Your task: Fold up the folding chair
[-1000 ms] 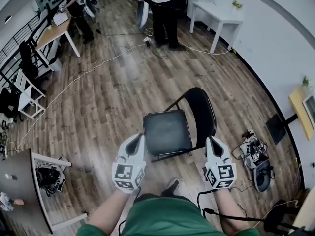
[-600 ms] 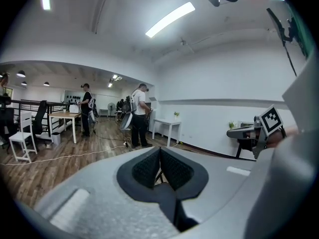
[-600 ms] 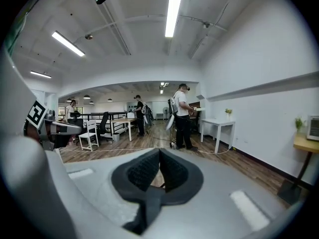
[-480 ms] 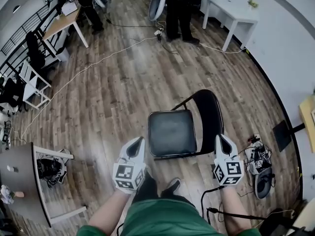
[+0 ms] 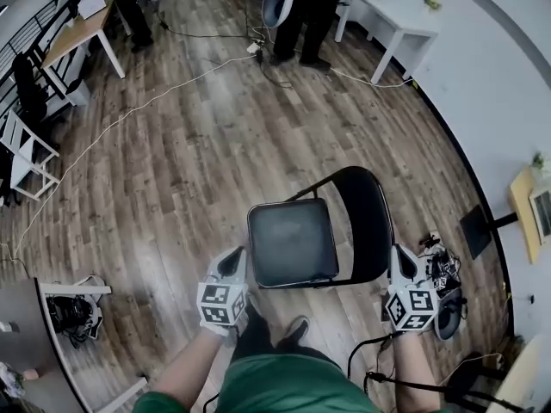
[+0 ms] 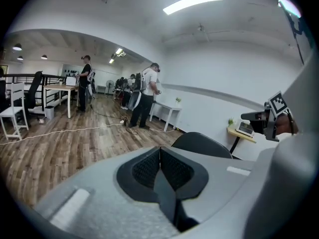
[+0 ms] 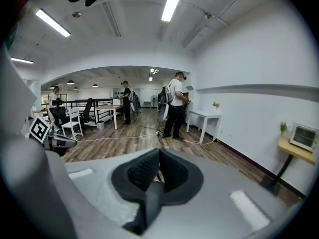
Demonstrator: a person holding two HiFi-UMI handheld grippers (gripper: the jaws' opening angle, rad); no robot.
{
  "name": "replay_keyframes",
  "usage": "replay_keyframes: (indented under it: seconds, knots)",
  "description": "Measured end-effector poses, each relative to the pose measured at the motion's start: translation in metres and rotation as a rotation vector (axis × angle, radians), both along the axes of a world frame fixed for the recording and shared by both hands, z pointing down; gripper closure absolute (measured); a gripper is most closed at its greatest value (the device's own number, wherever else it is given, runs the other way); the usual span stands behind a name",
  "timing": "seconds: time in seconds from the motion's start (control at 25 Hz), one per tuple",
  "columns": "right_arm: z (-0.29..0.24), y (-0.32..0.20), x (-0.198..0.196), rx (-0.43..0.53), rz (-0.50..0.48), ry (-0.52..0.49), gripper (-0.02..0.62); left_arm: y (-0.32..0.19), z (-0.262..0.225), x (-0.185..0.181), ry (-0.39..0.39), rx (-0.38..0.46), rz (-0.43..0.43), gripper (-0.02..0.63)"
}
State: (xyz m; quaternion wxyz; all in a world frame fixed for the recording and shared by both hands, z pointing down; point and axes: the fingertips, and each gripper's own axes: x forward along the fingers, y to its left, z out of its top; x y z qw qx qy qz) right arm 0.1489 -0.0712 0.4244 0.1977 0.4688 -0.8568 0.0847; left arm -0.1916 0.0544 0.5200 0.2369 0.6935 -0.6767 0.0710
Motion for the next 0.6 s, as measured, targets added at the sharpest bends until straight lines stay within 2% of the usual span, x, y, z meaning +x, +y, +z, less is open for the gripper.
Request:
replay_keyframes:
  seconds: [0.2, 0.24, 0.4, 0.48, 0.6]
  knots:
    - [0.014, -0.022, -0.012, -0.039, 0.066, 0.039, 0.592, -0.019, 0.054, -0.054, 0.046, -0.065, -0.002, 0.592]
    - [0.018, -0.028, -0.014, -0.043, 0.075, 0.053, 0.592, -0.023, 0.067, -0.06, 0.089, -0.081, 0.008, 0.592]
    - [0.047, -0.049, -0.004, -0.103, 0.15, 0.083, 0.592, -0.031, 0.133, -0.061, 0.346, -0.176, 0.084, 0.589]
    - [0.063, -0.056, 0.0, -0.145, 0.186, 0.074, 0.592, -0.031, 0.161, -0.064, 0.394, -0.212, 0.109, 0.576]
    - [0.076, -0.06, 0.004, -0.178, 0.19, 0.098, 0.592, -0.028, 0.195, -0.068, 0.433, -0.254, 0.119, 0.534]
